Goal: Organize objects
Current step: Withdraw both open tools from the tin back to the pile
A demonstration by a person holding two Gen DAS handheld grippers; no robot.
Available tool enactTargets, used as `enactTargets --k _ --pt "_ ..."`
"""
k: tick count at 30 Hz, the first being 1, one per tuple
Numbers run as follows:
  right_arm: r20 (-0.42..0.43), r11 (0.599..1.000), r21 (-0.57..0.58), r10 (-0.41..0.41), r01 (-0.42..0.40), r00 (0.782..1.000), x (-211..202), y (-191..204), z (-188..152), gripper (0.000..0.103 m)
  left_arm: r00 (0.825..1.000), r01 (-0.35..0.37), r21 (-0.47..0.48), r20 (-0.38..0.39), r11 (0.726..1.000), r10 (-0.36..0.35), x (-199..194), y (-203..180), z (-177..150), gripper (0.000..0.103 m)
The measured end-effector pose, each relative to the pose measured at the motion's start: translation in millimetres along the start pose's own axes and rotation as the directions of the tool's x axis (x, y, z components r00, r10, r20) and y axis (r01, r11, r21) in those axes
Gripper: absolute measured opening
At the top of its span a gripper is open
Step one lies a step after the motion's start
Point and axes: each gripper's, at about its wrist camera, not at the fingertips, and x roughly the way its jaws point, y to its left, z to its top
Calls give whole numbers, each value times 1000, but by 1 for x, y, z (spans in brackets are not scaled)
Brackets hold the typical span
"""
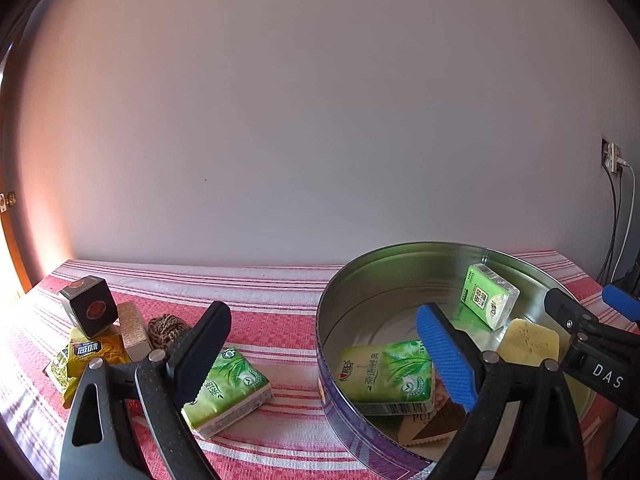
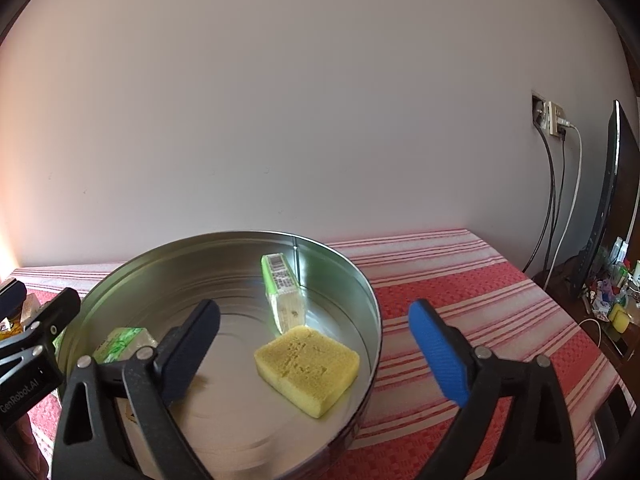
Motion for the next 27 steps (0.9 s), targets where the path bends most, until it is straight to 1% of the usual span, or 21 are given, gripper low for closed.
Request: enactTargets --k 2,3,5,6,9,15,18,21,23,27 --pt "15 1000 10 -5 5 1000 0 -1 -2 97 1000 -17 2 -3 1000 17 0 4 -4 95" --pt "17 1000 13 -11 11 1000 0 -2 -2 97 1000 -26 4 -4 1000 26 -11 15 -4 95" --pt "24 1000 27 -11 10 1000 -1 -4 -1 97 999 -33 7 -3 999 33 -18 21 -3 95" --pt "31 999 38 -14 13 999 -2 -6 -1 97 999 -35 8 -2 999 35 -13 14 -6 95" --pt "50 997 69 -19 15 999 -6 -12 -2 97 999 -43 10 -17 999 43 -11 20 -8 95" --pt "78 984 162 -84 70 993 -16 -26 -4 97 998 -40 -20 -43 999 39 -14 38 -15 95" --pt "85 973 207 -125 105 989 -23 -26 -6 97 998 -43 -23 -49 999 42 -18 45 -17 95" --pt "86 964 241 -140 116 986 -29 -21 -8 97 997 -48 -19 -57 999 46 -27 57 -15 95" --pt "92 965 232 -146 121 985 -32 -14 -8 97 997 -52 -20 -58 998 51 -36 67 -14 95" --pt "126 968 201 -181 153 975 -44 1 -10 97 996 -53 -18 -66 998 52 -40 81 -15 95"
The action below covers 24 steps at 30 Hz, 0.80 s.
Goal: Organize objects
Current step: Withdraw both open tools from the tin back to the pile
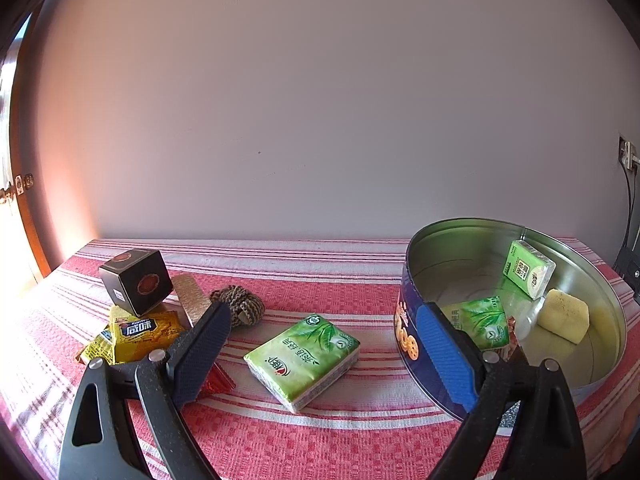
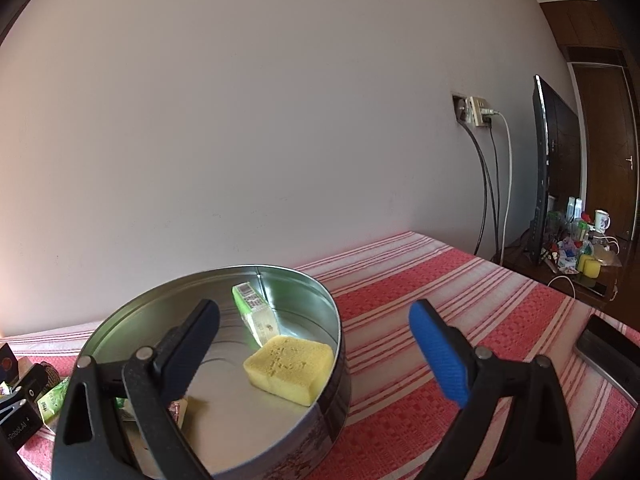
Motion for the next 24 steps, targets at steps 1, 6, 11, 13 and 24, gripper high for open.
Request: enactTargets --k 1,6,11,13,24 --pt "8 1000 3 0 0 1000 -4 2 -1 97 1000 1 1 -4 1000 -1 0 3 0 95" --pt "20 1000 -16 3 -2 1000 -16 17 -6 97 1000 -3 -3 -25 1000 3 3 22 -2 95" --pt "21 999 -25 27 -26 999 -27 37 -12 97 999 -12 -13 -42 1000 11 7 44 -4 95" --pt "12 999 -24 48 -48 999 -31 47 -16 97 999 -12 -18 -51 1000 11 8 53 -5 95" --pt "-70 981 -77 174 -179 982 -45 124 -38 97 991 -46 -51 -126 998 39 19 112 -10 95"
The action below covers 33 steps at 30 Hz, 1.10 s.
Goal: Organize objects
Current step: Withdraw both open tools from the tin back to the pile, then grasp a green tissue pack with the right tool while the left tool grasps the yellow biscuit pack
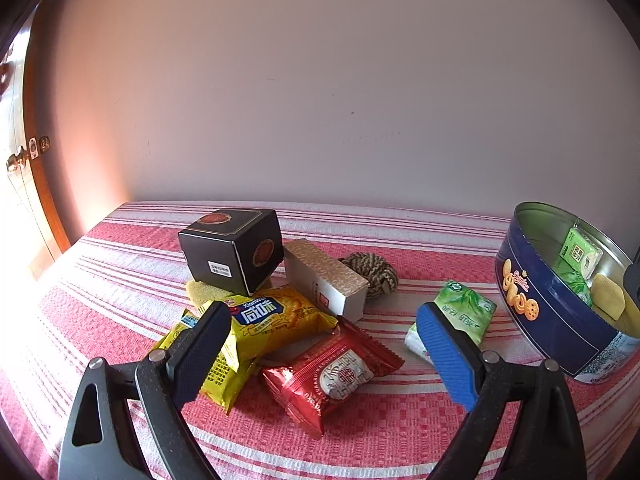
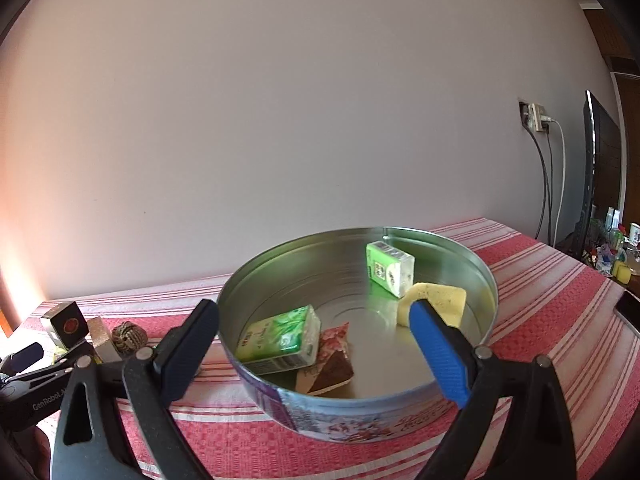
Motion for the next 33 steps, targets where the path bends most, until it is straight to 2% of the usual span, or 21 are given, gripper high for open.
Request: enactTargets --k 7,13,16,20,25,29,32,33 --pt "-56 996 -47 75 -78 996 4 45 -10 97 998 -5 -30 -70 1000 3 10 44 -2 95" --pt "-158 988 -51 133 -142 979 19 81 -19 97 992 -9 -46 -127 999 3 17 80 -4 95" --pt "-219 988 -90 105 -127 970 33 104 -22 97 990 8 -29 -144 1000 -13 19 92 -5 95" --pt "-338 991 -60 96 -124 936 62 121 -29 94 978 72 7 -197 997 -69 24 97 -9 95" --pt "-457 995 -13 82 -99 885 96 133 -38 88 967 88 55 -245 995 -72 31 93 -12 95" --pt "-521 997 -5 64 -79 851 116 141 -44 85 957 61 108 -289 992 -27 40 84 -16 95" --pt "-524 996 -35 47 -76 851 120 148 -45 76 947 33 75 -321 997 -7 49 90 -16 95" --pt "-529 996 -40 50 -83 847 121 149 -46 62 945 21 58 -326 998 -1 52 94 -16 95"
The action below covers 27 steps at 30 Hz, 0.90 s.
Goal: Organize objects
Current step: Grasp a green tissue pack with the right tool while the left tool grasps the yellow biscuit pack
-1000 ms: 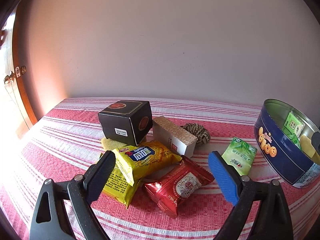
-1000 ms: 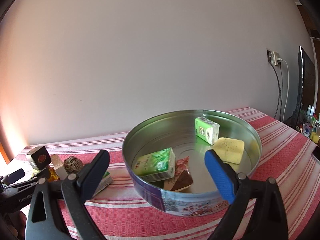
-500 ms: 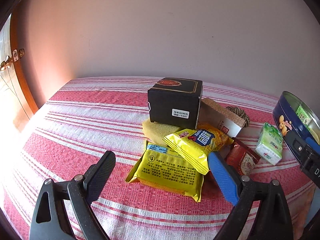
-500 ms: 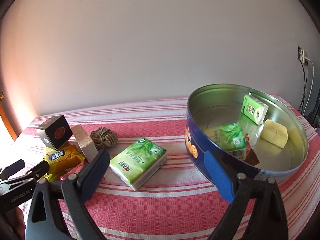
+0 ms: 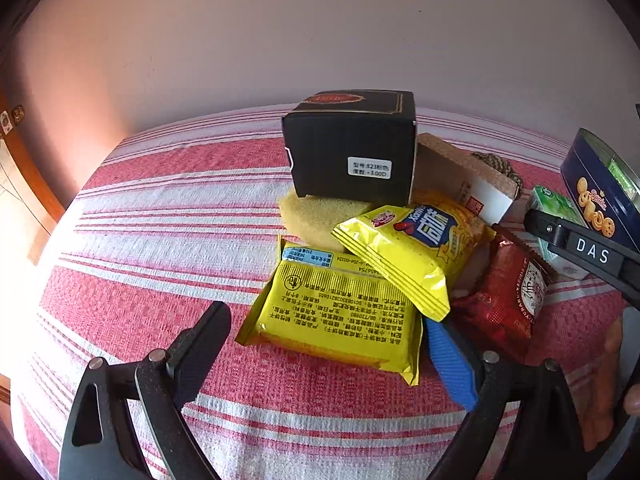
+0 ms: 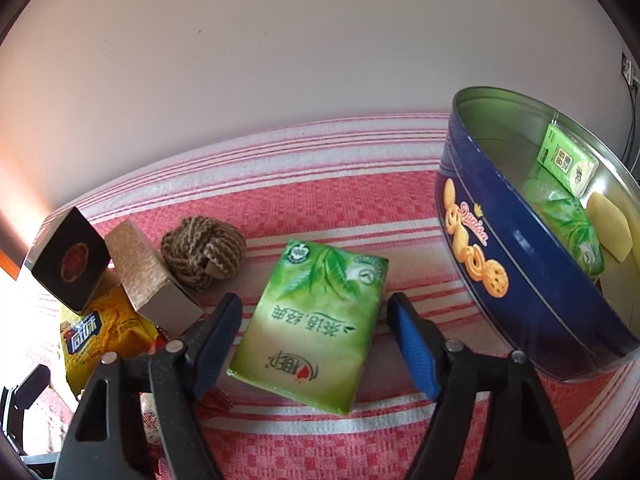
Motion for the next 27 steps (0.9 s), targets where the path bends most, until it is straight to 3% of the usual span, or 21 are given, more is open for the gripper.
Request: enactTargets --k 2,7,12,15,22,27 --pt "-4 1000 -14 -1 1 1000 0 0 -1 54 1000 -3 -30 -12 1000 2 3 4 2 95" --pt "6 998 -58 13 -13 1000 -8 -2 -8 53 1000 13 -82 -4 997 -14 2 12 2 95" --pt "32 991 -118 64 -60 997 -29 -11 -24 53 999 46 -125 24 991 -43 -5 22 0 84" --pt "73 987 -139 90 -79 993 -46 -20 -33 53 997 68 -117 40 991 -64 -9 20 -1 73" --pt "189 980 -154 154 -125 970 -87 -36 -52 53 993 107 -162 68 981 -97 -19 27 -8 71" --pt "282 975 -188 166 -115 945 -106 -40 -51 53 991 72 -207 126 976 -46 -34 37 -13 71"
